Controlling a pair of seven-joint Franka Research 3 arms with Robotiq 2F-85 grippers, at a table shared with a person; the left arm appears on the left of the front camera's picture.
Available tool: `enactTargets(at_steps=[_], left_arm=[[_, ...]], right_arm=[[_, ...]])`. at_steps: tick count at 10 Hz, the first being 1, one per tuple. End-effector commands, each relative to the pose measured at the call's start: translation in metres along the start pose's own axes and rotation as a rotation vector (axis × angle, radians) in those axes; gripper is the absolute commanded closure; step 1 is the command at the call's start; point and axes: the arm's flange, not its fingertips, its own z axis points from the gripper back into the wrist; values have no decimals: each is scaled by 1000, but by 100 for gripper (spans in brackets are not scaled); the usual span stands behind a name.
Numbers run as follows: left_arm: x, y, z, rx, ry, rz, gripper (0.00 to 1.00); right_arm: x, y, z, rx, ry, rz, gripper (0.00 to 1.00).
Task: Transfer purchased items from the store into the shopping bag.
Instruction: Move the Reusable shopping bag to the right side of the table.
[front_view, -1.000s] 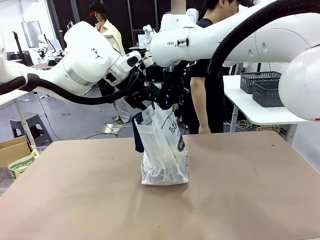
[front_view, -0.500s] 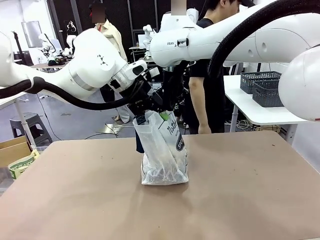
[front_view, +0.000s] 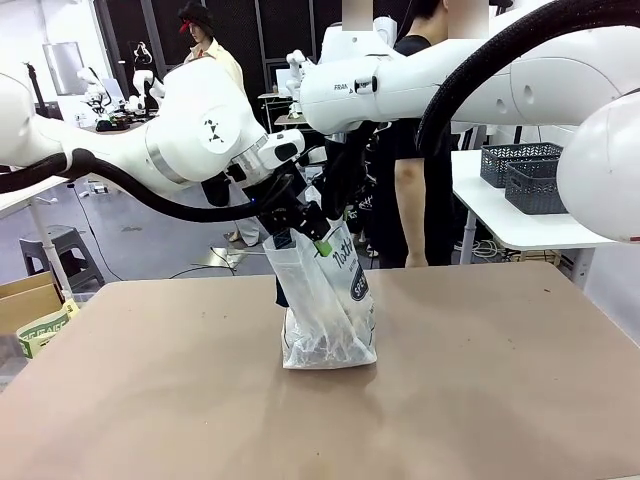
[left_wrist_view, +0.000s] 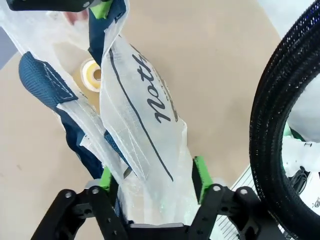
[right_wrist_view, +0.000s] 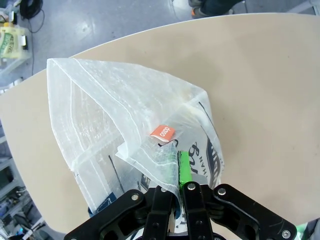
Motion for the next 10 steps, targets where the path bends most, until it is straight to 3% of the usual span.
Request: enactTargets(at_steps=[1, 2, 3, 10], left_arm=[[4, -1, 3, 29, -17, 20, 75], [4, 0, 3, 30, -26, 27, 95], [5, 0, 2, 29, -29, 32, 100], [5, 0, 6, 60, -40, 63, 100]], right_arm=[[1, 1, 3, 21, -19, -8, 100], [1, 1, 4, 21, -22, -4, 100], [1, 0, 5, 21, -26, 0, 100], [-4, -2, 3, 24, -28, 36, 100]])
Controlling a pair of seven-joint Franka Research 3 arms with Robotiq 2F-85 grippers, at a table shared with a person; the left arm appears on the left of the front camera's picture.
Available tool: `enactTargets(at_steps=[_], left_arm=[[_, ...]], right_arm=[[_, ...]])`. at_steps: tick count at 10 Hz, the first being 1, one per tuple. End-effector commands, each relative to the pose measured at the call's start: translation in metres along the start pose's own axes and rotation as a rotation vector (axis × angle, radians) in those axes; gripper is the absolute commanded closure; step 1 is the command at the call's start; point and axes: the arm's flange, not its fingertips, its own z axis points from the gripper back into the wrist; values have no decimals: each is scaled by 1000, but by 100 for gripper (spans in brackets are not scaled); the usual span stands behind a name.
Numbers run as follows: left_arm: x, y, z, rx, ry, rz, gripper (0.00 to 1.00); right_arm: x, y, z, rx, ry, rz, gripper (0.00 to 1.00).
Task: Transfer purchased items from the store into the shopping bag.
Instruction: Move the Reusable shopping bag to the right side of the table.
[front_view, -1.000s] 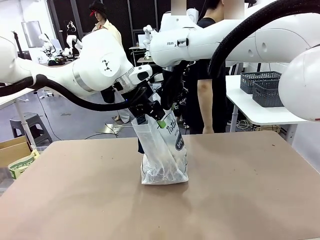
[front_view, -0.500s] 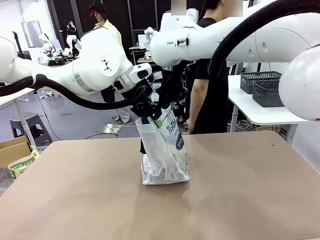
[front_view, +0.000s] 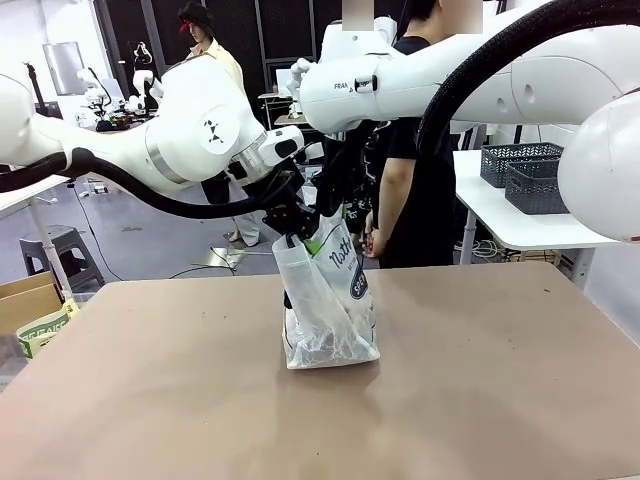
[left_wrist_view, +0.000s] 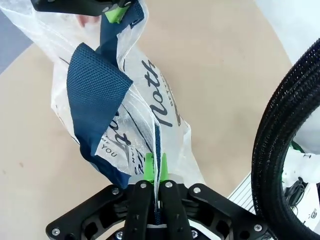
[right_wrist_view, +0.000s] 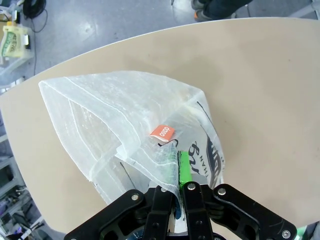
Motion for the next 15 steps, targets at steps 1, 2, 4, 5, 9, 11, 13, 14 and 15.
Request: enactTargets(at_steps=[1, 2, 4, 5, 9, 11, 13, 14, 15], left_arm=[[2, -5, 4, 32, -17, 0, 100], [2, -6, 5, 41, -30, -13, 100], [0, 0, 0, 3, 0, -3, 100], [0, 0, 0, 3, 0, -3, 100], [0, 0, 0, 3, 0, -3, 100], [0, 0, 0, 3, 0, -3, 100], [0, 0, 0, 3, 0, -3, 100], [0, 0, 0, 3, 0, -3, 100], [0, 0, 0, 3, 0, -3, 100]], right_arm=[[-5, -3, -1, 18, -21, 46, 100], [0, 0, 0, 0, 0, 0, 100], [0, 0, 0, 0, 0, 0, 100], [0, 0, 0, 0, 0, 0, 100], [2, -10, 10, 84, -24, 129, 45], [8, -24, 18, 137, -30, 147, 9], [13, -45, 31, 203, -62, 158, 0], [15, -59, 39, 294, -74, 207, 0], [16, -75, 49, 400, -89, 249, 0]])
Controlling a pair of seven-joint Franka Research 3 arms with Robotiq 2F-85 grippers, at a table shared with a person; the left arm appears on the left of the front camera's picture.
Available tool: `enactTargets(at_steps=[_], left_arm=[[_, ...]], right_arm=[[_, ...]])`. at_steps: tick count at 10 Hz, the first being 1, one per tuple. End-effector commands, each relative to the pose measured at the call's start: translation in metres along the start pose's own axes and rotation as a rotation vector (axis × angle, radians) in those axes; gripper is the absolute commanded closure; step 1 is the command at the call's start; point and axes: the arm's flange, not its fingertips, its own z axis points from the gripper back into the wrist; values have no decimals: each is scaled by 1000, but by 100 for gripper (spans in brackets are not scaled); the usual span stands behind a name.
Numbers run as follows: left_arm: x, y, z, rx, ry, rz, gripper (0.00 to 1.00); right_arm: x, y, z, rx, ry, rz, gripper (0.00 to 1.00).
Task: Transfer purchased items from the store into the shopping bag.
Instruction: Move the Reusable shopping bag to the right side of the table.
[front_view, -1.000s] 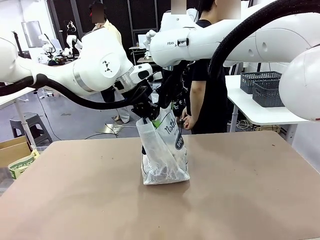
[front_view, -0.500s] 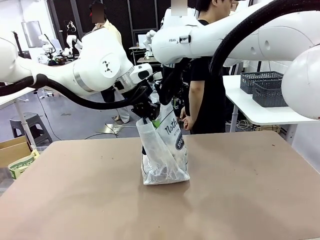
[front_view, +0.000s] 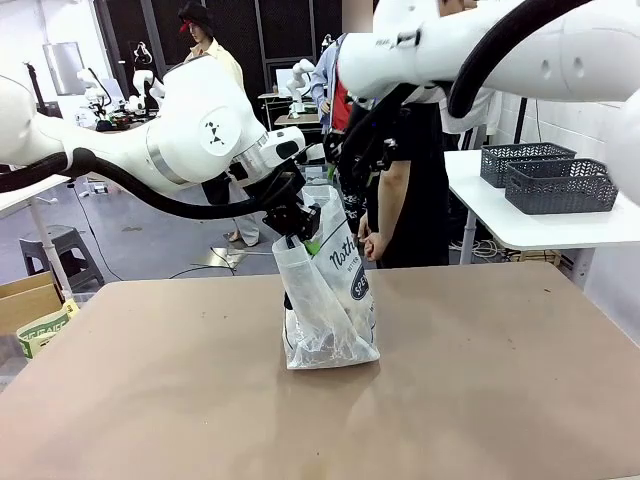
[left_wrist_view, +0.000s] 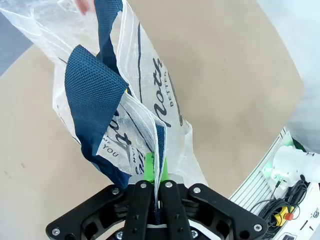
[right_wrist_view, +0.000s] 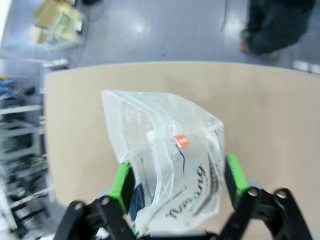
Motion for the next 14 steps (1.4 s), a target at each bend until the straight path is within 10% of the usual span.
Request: enactTargets(at_steps=[1, 8, 14], left_arm=[[0, 0, 2, -5, -2, 6, 100], [0, 0, 2, -5, -2, 6, 100], [0, 0, 2, -5, -2, 6, 100]], right_arm=[[-24, -34, 21, 216, -4, 111, 0], [-100, -130, 69, 250, -67, 597, 0], [-96, -135, 69, 240, -51, 620, 0]])
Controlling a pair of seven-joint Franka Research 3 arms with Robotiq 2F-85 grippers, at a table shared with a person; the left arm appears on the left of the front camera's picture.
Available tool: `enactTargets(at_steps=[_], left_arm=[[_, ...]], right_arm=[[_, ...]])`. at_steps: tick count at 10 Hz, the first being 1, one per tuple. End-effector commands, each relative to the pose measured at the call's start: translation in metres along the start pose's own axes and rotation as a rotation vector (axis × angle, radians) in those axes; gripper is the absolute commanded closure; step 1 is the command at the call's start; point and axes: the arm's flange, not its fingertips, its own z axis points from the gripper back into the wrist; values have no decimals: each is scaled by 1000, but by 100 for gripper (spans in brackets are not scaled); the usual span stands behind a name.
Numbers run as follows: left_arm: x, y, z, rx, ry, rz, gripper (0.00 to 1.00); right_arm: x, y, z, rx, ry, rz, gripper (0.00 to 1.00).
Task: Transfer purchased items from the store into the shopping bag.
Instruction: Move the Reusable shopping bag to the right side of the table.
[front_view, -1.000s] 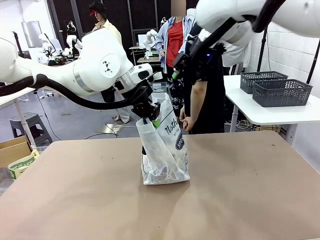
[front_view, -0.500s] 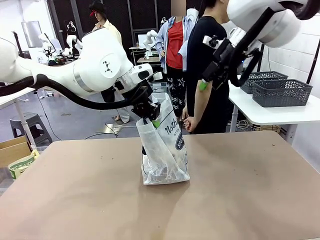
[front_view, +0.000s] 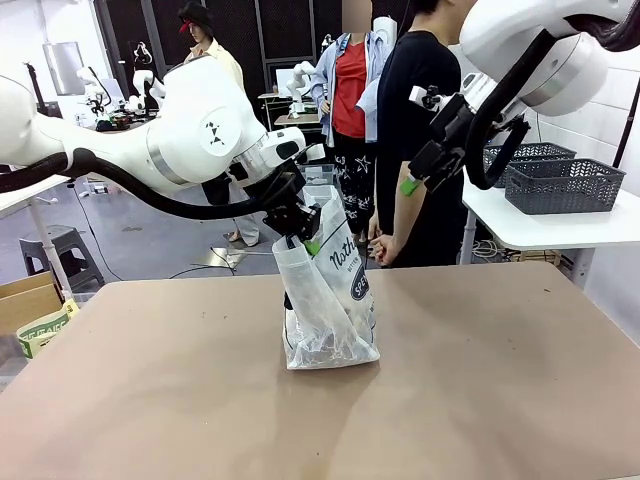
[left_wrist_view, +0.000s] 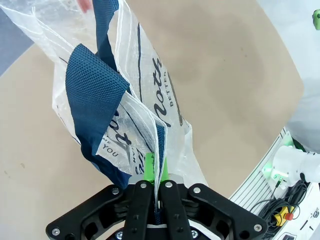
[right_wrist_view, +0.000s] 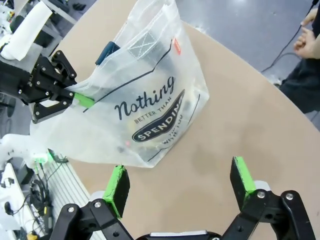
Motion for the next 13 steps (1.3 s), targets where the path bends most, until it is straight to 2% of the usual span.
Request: enactTargets(at_steps=[1, 13], left_arm=[[0, 1, 2, -4, -3, 7, 100], [0, 0, 0, 0, 0, 0, 100]], right_arm=[[3, 1, 4, -5, 10, -9, 0], [3, 1, 4, -5, 10, -9, 0]])
